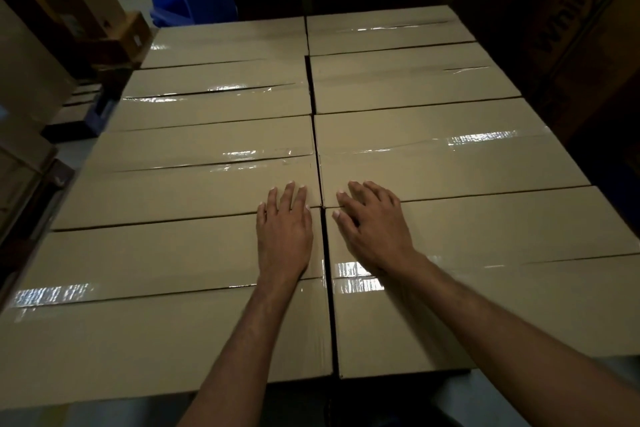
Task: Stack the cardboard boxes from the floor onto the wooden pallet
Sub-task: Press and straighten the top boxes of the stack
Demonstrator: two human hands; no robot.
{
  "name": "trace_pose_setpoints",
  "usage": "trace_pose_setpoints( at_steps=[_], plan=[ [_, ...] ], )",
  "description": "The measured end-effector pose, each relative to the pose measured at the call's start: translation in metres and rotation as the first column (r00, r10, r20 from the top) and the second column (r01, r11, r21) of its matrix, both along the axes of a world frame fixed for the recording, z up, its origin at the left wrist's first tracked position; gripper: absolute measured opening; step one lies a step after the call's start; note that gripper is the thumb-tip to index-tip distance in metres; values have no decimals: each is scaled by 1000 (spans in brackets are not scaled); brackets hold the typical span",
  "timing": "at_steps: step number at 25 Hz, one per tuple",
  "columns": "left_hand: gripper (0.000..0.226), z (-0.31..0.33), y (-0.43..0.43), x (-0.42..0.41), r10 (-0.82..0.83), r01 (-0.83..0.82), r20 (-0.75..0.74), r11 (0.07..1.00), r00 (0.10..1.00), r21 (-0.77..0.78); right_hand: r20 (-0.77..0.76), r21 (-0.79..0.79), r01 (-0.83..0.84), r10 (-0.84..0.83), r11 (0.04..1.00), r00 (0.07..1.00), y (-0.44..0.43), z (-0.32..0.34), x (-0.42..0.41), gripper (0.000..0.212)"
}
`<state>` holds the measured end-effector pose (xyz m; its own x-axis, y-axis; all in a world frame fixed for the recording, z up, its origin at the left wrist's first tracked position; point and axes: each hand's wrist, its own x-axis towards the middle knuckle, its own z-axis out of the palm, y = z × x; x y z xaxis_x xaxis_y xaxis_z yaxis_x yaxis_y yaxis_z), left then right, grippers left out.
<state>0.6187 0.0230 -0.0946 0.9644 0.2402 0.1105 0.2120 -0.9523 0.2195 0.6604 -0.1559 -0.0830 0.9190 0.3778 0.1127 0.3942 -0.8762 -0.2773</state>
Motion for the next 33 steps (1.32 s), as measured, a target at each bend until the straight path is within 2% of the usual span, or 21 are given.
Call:
trace_pose_setpoints(
  at_steps=[4, 7, 11, 14, 18, 22, 24, 28, 33],
  plan=[
    [64, 8, -1, 20, -15, 16, 28, 999, 999, -41, 35, 142, 21, -26, 990, 999, 9, 9, 26, 36],
    [65, 14, 5, 50, -41, 44, 37, 995, 998, -86, 57, 166, 39, -49, 985, 997, 17, 19, 77, 27],
    [57, 10, 18, 94, -35, 33, -65, 999, 997, -30, -120, -39, -29, 24, 999, 993, 30, 15, 125, 61],
    [58, 7, 16, 104, -5, 2, -99, 1000, 995, -26, -142, -62, -77, 67, 995, 988, 33, 3, 123, 64],
    [51, 13, 25, 109, -35, 35, 2, 999, 999, -39, -131, -38, -57, 52, 998, 990, 30, 7, 129, 62],
    [43, 26, 56, 169, -31, 50, 146, 991, 989, -122, -8, 136, 74, -74, 988, 997, 47, 24, 185, 43],
    [50, 27, 73, 214, -61, 68, 81, 993, 995, -93, -10, 77, 90, -90, 993, 996, 60, 26, 226, 50],
    [62, 14, 100, 275, -98, 96, -119, 995, 988, -26, -148, -65, 51, -60, 997, 987, 81, 12, 276, 62],
    [62, 4, 100, 283, -120, 119, -97, 993, 988, -16, -91, -79, 52, -59, 996, 994, 88, 6, 274, 61]
  ],
)
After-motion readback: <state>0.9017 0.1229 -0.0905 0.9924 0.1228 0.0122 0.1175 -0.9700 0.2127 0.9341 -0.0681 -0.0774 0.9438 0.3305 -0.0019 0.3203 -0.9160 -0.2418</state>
